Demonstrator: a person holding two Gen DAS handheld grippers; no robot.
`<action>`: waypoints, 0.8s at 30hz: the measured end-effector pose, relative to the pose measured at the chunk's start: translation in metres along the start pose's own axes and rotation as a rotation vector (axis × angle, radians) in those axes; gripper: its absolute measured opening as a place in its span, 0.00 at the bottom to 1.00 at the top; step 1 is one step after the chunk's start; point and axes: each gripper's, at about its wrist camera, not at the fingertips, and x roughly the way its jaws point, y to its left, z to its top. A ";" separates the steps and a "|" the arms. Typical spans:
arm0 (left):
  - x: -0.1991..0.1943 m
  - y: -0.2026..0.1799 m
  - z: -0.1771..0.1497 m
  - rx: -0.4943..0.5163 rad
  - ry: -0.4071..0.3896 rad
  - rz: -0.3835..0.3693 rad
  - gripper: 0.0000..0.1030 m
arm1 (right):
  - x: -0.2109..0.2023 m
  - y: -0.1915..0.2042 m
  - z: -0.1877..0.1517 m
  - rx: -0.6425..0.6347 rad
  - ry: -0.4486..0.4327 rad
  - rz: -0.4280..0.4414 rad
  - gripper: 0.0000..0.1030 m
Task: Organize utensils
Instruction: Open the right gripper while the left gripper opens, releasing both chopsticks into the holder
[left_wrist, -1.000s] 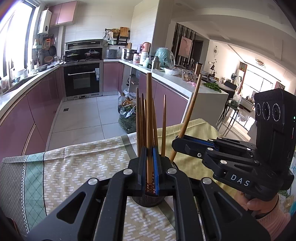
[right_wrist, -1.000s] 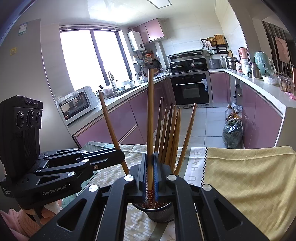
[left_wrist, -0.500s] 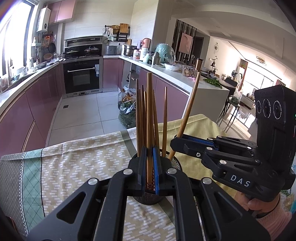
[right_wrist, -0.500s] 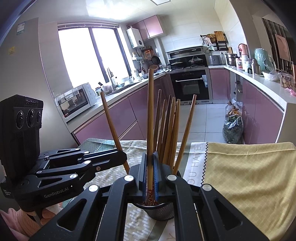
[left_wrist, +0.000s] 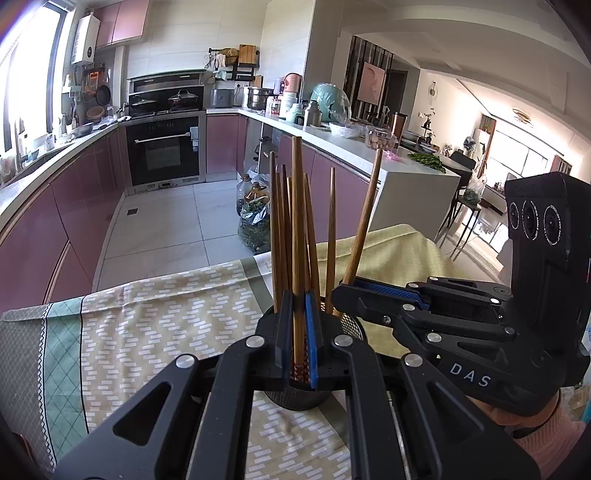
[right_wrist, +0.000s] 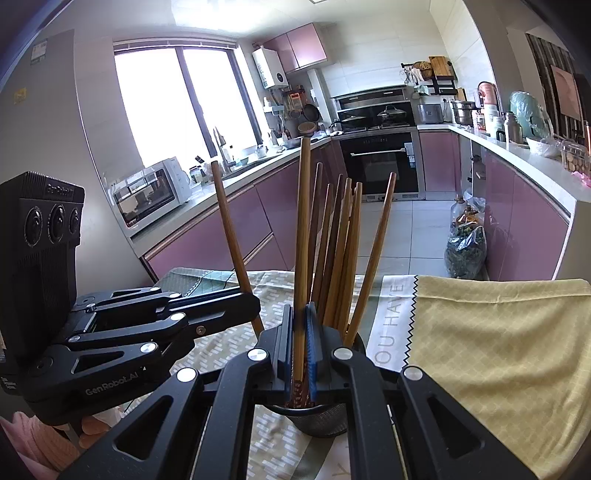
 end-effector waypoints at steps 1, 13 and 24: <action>0.002 0.001 0.000 -0.001 0.001 0.002 0.07 | 0.001 0.000 0.000 0.001 0.001 -0.001 0.06; 0.024 0.004 0.008 0.003 0.026 0.003 0.07 | 0.004 -0.003 0.002 0.010 0.009 0.003 0.06; 0.043 0.013 0.007 -0.011 0.054 0.008 0.07 | 0.014 -0.010 0.005 0.042 0.019 0.006 0.06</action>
